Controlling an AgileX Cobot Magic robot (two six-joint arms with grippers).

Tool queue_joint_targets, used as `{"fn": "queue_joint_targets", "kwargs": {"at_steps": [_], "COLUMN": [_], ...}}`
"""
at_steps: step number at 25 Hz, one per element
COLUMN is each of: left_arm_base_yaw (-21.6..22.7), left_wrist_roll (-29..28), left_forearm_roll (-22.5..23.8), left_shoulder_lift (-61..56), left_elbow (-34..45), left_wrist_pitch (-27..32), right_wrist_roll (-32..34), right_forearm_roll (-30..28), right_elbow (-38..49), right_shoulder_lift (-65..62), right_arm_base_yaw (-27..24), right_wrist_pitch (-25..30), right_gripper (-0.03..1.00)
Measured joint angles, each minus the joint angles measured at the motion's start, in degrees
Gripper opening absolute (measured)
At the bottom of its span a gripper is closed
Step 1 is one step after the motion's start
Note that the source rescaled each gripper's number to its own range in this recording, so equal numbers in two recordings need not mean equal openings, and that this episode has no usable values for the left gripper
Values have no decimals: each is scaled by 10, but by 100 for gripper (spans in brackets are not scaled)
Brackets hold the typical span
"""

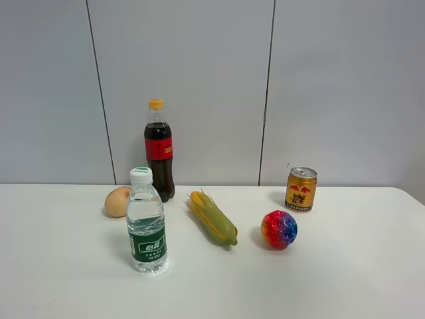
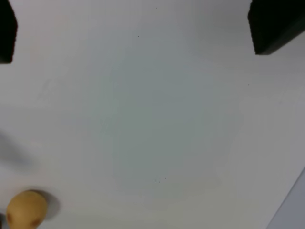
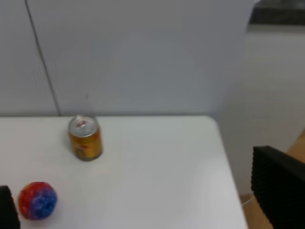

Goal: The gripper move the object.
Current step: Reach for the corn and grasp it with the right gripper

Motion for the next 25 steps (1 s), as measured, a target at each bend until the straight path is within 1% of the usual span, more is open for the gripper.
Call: {"fn": "queue_joint_targets", "kwargs": {"at_steps": [4, 5, 6, 11, 13, 16, 19, 22, 25], "left_arm_base_yaw": [0, 0, 0, 0, 0, 0, 0, 0, 0], "left_wrist_roll": [0, 0, 0, 0, 0, 0, 0, 0, 0], "left_forearm_roll": [0, 0, 0, 0, 0, 0, 0, 0, 0], "left_shoulder_lift": [0, 0, 0, 0, 0, 0, 0, 0, 0], "left_elbow": [0, 0, 0, 0, 0, 0, 0, 0, 0], "left_wrist_pitch": [0, 0, 0, 0, 0, 0, 0, 0, 0], "right_wrist_roll": [-9, -26, -26, -67, -81, -93, -97, -97, -84], "right_forearm_roll": [52, 71, 71, 115, 129, 142, 144, 147, 146], "right_elbow": [-45, -63, -63, -115, -139, -179, -227, -289, -356], "right_shoulder_lift": [123, 180, 180, 294, 326, 375, 432, 493, 562], "right_arm_base_yaw": [0, 0, 0, 1, 10, 39, 87, 134, 174], "right_wrist_pitch": [12, 19, 19, 26, 26, 27, 41, 49, 69], "right_gripper": [100, 100, 100, 100, 100, 100, 99, 99, 98]}}
